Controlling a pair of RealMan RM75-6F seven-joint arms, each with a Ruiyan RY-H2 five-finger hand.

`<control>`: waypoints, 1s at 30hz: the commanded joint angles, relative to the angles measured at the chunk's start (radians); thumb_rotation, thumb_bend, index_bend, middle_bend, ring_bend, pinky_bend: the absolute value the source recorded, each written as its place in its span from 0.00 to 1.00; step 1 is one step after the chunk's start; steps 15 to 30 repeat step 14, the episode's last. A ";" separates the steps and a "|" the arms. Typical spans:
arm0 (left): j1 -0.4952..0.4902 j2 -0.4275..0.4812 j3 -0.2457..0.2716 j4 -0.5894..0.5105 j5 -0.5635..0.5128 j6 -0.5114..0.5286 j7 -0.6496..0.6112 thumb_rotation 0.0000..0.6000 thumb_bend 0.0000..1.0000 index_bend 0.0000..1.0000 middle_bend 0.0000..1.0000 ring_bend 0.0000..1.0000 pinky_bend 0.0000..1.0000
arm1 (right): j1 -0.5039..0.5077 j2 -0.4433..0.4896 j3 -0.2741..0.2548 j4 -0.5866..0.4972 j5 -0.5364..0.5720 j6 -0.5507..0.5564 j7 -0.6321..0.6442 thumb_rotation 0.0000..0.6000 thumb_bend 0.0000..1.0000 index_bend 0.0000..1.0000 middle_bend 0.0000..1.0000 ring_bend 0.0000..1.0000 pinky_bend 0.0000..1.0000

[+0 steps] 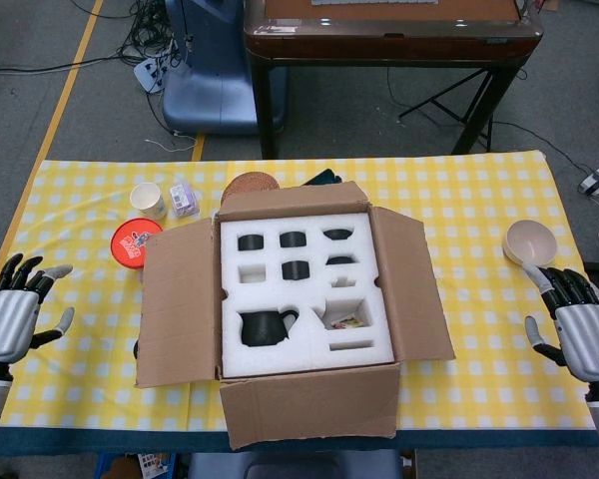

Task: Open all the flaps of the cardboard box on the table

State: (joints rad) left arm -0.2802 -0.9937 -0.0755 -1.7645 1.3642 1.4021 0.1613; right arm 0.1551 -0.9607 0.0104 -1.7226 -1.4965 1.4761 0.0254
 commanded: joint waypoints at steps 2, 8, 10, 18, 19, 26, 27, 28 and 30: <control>0.054 -0.012 0.025 -0.010 -0.010 0.047 0.003 0.88 0.40 0.26 0.29 0.12 0.00 | -0.022 -0.021 -0.010 0.026 -0.020 0.020 0.010 1.00 0.50 0.06 0.14 0.11 0.09; 0.123 -0.034 0.049 -0.016 -0.020 0.100 -0.014 0.88 0.39 0.26 0.29 0.12 0.00 | -0.046 -0.035 -0.026 0.048 -0.051 0.032 0.033 1.00 0.50 0.06 0.14 0.11 0.09; 0.144 -0.044 0.057 -0.009 -0.015 0.116 -0.021 0.88 0.39 0.26 0.29 0.12 0.00 | -0.053 -0.041 -0.028 0.052 -0.058 0.038 0.025 1.00 0.50 0.06 0.15 0.11 0.09; 0.174 -0.075 0.064 0.016 0.015 0.155 -0.033 0.89 0.39 0.27 0.29 0.12 0.00 | -0.065 -0.053 -0.030 0.052 -0.057 0.040 0.027 1.00 0.50 0.06 0.15 0.11 0.09; 0.174 -0.075 0.064 0.016 0.015 0.155 -0.033 0.89 0.39 0.27 0.29 0.12 0.00 | -0.065 -0.053 -0.030 0.052 -0.057 0.040 0.027 1.00 0.50 0.06 0.15 0.11 0.09; 0.174 -0.075 0.064 0.016 0.015 0.155 -0.033 0.89 0.39 0.27 0.29 0.12 0.00 | -0.065 -0.053 -0.030 0.052 -0.057 0.040 0.027 1.00 0.50 0.06 0.15 0.11 0.09; 0.174 -0.075 0.064 0.016 0.015 0.155 -0.033 0.89 0.39 0.27 0.29 0.12 0.00 | -0.065 -0.053 -0.030 0.052 -0.057 0.040 0.027 1.00 0.50 0.06 0.15 0.11 0.09; 0.174 -0.075 0.064 0.016 0.015 0.155 -0.033 0.89 0.39 0.27 0.29 0.12 0.00 | -0.065 -0.053 -0.030 0.052 -0.057 0.040 0.027 1.00 0.50 0.06 0.15 0.11 0.09; 0.174 -0.075 0.064 0.016 0.015 0.155 -0.033 0.89 0.39 0.27 0.29 0.12 0.00 | -0.065 -0.053 -0.030 0.052 -0.057 0.040 0.027 1.00 0.50 0.06 0.15 0.11 0.09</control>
